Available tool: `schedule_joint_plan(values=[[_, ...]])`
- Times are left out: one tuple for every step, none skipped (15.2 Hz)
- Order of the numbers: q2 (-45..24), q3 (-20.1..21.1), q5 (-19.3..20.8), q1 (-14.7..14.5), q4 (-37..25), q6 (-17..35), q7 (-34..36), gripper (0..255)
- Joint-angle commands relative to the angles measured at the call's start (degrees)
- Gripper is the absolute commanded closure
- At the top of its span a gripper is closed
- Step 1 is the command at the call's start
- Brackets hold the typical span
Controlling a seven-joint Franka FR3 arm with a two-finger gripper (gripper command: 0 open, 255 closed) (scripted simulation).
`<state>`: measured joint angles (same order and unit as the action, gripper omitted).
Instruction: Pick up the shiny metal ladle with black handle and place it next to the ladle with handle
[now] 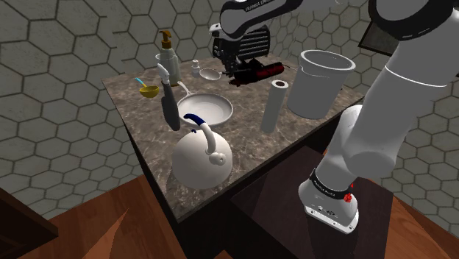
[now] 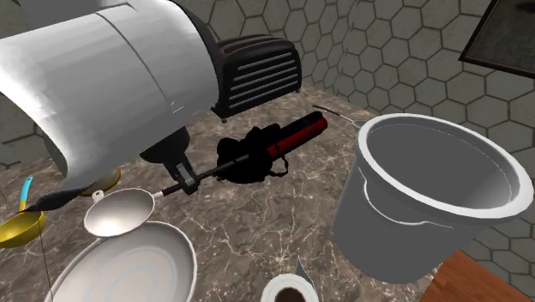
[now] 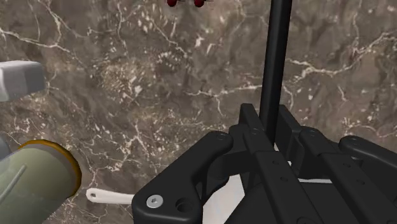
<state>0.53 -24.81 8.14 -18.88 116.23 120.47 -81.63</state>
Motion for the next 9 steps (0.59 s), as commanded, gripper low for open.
schedule_joint_plan(values=[[-2.32, 1.06, -0.96, -1.06, -2.61, -0.66, 1.67, 255], [-3.54, 1.56, -1.43, -1.55, -4.05, -1.07, 2.45, 255], [-4.8, 2.05, -1.9, -2.03, -5.56, -1.51, 3.2, 255], [-6.1, 2.53, -2.36, -2.48, -7.15, -1.99, 3.94, 255], [-7.43, 2.99, -2.82, -2.92, -8.81, -2.5, 4.67, 255], [-8.8, 3.45, -3.27, -3.33, -10.56, -3.05, 5.37, 255], [-10.21, 3.89, -3.72, -3.73, -12.38, -3.63, 6.06, 255], [-11.66, 4.32, -4.16, -4.1, -14.3, -4.26, 6.73, 255], [-13.16, 4.73, -4.59, -4.45, -16.3, -4.93, 7.39, 255]])
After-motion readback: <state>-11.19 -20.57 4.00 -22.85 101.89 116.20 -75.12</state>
